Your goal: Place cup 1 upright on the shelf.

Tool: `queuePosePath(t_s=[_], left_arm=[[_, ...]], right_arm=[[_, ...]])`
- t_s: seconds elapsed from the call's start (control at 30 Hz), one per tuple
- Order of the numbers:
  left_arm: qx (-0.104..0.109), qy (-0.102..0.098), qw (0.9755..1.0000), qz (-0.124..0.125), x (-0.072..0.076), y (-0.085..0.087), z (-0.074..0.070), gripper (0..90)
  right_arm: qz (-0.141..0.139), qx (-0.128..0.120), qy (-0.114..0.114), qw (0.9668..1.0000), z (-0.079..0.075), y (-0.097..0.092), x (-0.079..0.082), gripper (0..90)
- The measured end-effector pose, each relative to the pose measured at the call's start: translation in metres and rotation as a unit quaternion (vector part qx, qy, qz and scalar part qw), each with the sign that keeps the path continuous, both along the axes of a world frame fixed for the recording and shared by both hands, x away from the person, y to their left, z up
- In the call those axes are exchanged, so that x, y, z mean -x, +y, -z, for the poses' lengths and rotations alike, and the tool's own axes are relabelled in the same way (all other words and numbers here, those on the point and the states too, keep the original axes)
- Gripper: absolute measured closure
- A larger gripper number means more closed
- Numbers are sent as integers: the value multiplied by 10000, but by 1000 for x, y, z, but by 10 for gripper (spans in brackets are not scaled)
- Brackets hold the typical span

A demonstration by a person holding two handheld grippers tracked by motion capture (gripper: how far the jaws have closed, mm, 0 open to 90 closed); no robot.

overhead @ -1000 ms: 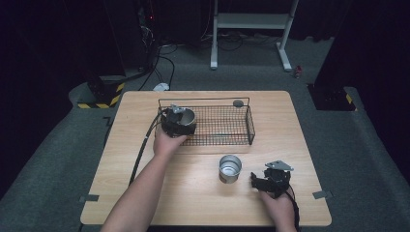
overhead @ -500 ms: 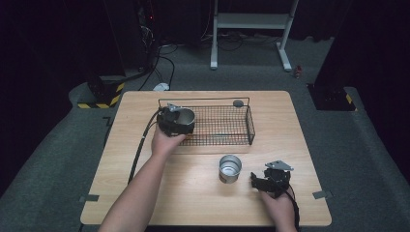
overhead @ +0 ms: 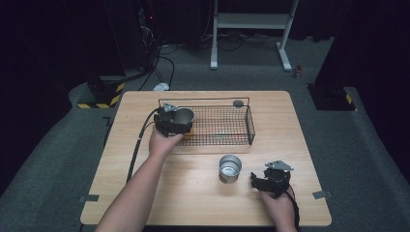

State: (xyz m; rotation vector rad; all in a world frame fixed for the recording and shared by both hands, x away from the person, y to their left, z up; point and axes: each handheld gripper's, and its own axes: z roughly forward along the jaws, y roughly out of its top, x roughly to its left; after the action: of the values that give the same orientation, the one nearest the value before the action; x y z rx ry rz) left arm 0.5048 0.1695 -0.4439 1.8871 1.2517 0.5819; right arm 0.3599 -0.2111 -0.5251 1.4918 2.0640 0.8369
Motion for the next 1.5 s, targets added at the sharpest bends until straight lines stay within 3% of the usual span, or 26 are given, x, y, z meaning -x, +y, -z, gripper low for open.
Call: queuePosePath(t_s=[0.47, 0.9, 1.27, 1.5], left_arm=[[60, -263, 9996, 124, 15, 0, -20, 0], [7, -214, 9995, 213, 37, 5, -28, 5], [17, -220, 9995, 234, 67, 20, -30, 7], [21, -153, 9997, 212, 91, 34, -20, 13]], right_arm=[[0, 0, 2, 10000, 0, 0, 0, 106], [-3, 3, 0, 10000, 0, 0, 0, 106], [-3, 0, 2, 10000, 0, 0, 0, 106], [-21, -8, 14, 10000, 0, 0, 0, 103]])
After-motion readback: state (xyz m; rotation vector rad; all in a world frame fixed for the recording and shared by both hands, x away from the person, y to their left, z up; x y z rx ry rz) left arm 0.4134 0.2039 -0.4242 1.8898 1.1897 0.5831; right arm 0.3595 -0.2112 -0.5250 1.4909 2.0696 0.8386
